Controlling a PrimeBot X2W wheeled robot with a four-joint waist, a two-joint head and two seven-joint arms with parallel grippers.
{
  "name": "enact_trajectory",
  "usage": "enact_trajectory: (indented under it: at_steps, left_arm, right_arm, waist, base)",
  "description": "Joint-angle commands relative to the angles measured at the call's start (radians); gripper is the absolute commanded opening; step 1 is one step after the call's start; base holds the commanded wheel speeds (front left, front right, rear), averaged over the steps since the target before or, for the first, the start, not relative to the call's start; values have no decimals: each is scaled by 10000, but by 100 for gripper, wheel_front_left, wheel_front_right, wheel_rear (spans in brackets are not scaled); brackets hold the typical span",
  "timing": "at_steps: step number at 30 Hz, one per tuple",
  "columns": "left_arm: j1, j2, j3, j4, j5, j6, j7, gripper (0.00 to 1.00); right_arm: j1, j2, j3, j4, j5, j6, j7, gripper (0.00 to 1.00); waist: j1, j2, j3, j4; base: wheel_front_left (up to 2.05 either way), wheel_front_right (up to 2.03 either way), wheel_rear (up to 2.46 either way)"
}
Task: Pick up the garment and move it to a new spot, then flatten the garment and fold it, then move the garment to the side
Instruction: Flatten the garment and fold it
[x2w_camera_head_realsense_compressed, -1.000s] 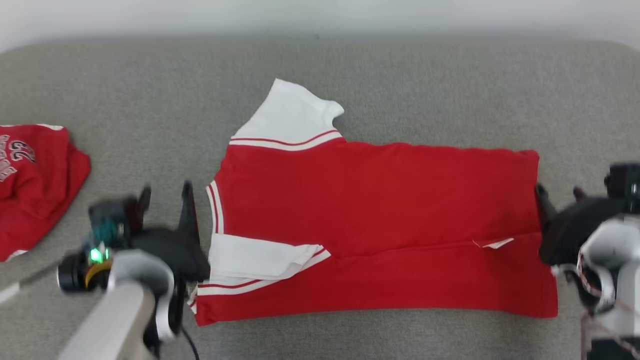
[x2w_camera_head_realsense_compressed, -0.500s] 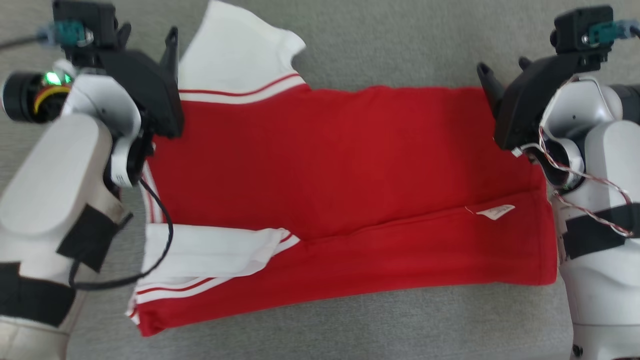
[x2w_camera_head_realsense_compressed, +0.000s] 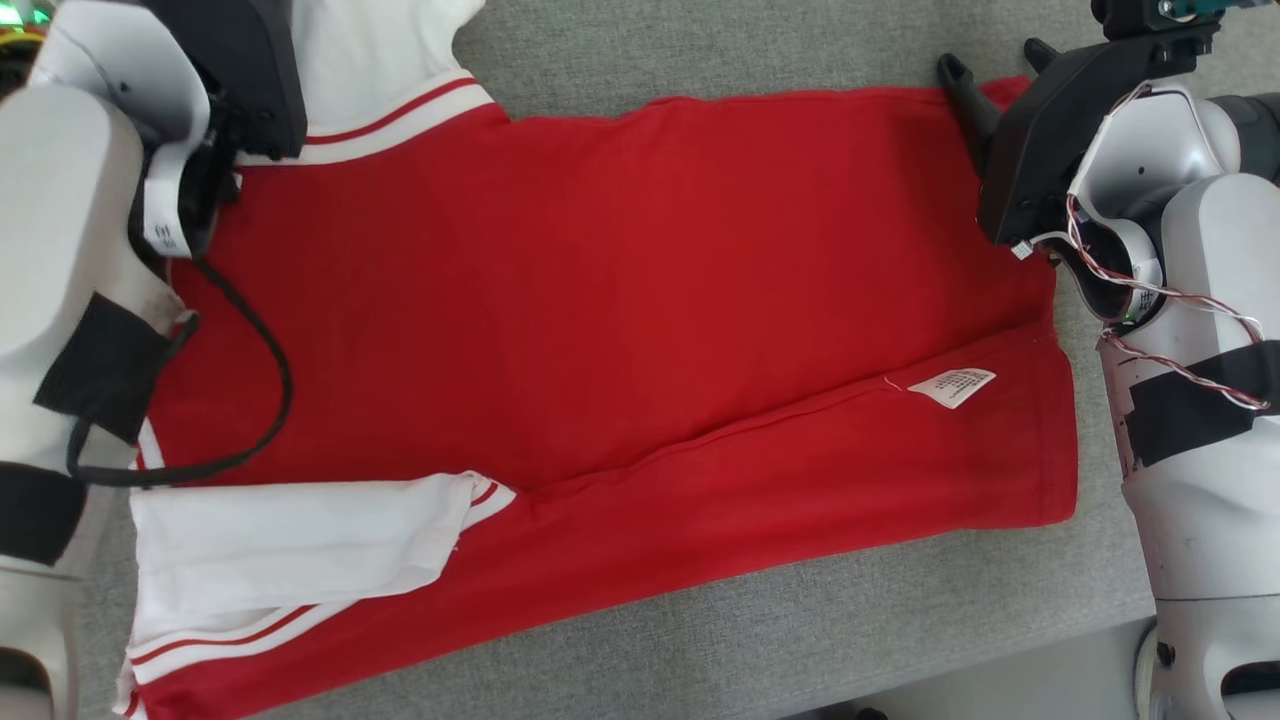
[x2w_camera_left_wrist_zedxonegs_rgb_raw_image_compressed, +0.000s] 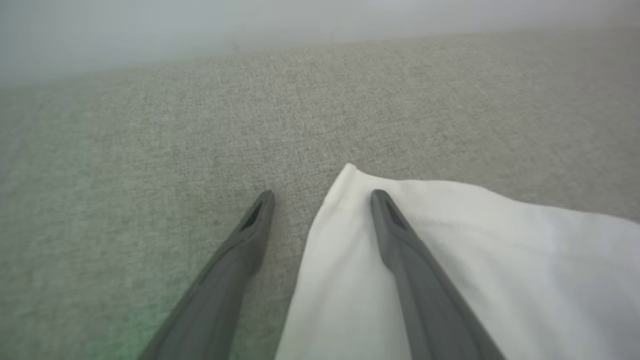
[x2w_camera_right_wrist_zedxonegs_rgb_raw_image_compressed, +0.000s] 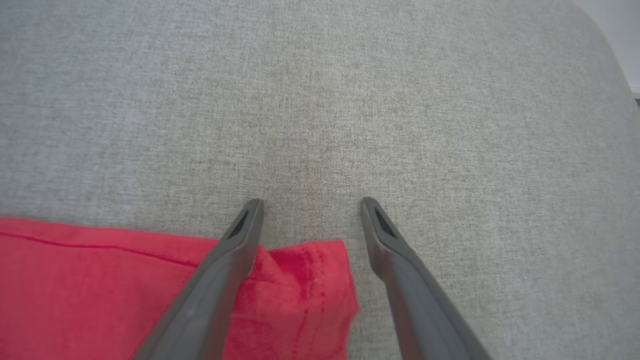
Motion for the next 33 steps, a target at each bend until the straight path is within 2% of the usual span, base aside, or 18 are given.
enact_trajectory:
  at_steps: [1,7,8,9,10,18,23,30,33]
  left_arm:
    - [474,-128,-317,338,-60,-58,598,100]
    - [455,-44,-684,116,-237,-29,2274,100]
    - [453,-10,-726,23,-259,-29,2481,82]
    - [462,25,-794,-89,-295,-119,2673,49]
    - [452,74,-811,-206,-324,-162,2768,0]
    - [533,625,-688,-845,-351,92,3154,0]
    - [672,801,-679,-1263,-389,240,3258,0]
    - [768,925,-621,-1612,-410,398,3307,0]
    - [667,940,-633,-1772,-396,443,3352,0]
  right_arm:
    - [41,-69,58,141,47,-20,-29,100]
    - [-48,-86,244,246,144,-20,-129,100]
    - [-63,-87,295,260,163,-20,-119,100]
    - [-86,-87,371,292,201,-20,-49,100]
    - [-124,-101,412,314,228,-20,6,100]
    - [-276,-281,994,271,848,-19,628,100]
    - [-221,-715,833,-911,1365,-19,577,100]
    - [674,-1540,879,-2522,1619,-19,2573,100]
    - [995,-1695,809,-2824,1494,-19,2889,100]
  waist:
    - [1,0,54,-76]
    - [1,0,-28,-97]
    - [1,0,-19,-113]
    - [1,0,-6,-131]
    - [1,0,23,-161]
    - [1,0,109,-207]
    - [1,0,-6,-179]
    - [1,0,-186,-264]
    - [1,0,-95,-232]
  base:
    - [0,0,0]
    - [0,0,0]
    - [0,0,0]
    - [0,0,0]
    - [0,0,0]
    - [0,0,0]
    - [0,0,0]
    - [0,0,0]
    - [0,0,0]
